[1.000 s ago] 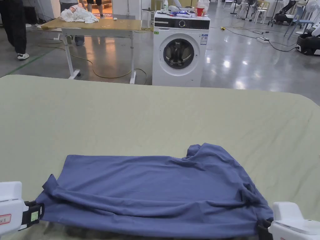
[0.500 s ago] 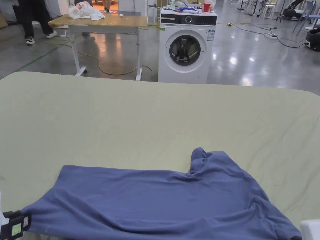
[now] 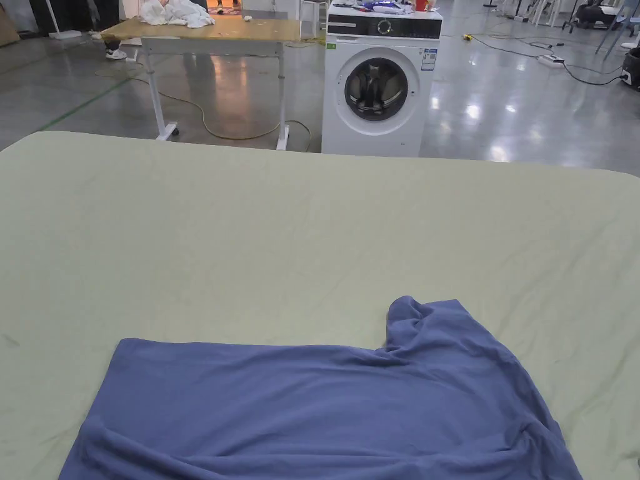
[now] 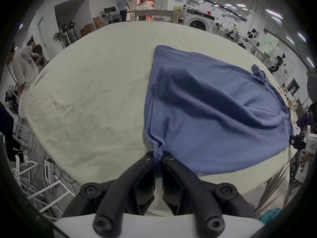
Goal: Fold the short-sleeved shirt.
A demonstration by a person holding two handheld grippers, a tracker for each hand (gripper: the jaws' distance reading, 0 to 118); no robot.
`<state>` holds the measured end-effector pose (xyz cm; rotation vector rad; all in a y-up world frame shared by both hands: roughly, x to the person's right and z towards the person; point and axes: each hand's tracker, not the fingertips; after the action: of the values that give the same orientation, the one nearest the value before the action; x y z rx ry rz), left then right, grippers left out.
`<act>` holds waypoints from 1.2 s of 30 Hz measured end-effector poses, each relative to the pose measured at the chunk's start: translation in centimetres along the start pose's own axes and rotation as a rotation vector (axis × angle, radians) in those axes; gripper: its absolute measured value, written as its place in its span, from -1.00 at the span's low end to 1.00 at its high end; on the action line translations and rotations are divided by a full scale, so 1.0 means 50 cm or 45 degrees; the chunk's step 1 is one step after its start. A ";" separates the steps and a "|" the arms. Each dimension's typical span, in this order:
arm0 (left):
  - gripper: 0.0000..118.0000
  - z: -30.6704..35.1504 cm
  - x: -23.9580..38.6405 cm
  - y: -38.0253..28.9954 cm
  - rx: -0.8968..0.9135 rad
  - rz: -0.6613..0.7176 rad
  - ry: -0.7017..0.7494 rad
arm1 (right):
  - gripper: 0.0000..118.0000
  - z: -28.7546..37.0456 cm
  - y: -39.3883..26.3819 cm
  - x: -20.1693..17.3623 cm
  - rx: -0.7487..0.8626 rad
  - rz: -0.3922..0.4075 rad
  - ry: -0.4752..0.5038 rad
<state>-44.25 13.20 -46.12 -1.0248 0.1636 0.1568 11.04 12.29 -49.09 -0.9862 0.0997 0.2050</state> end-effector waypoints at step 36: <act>-1.00 0.059 0.145 0.250 1.010 -0.207 0.066 | -0.97 0.112 0.330 -0.186 1.211 -0.164 -0.101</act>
<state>-39.55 22.51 -56.56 -0.2485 0.1686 -0.0845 -1.69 24.62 -57.82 -0.0358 0.0492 0.0585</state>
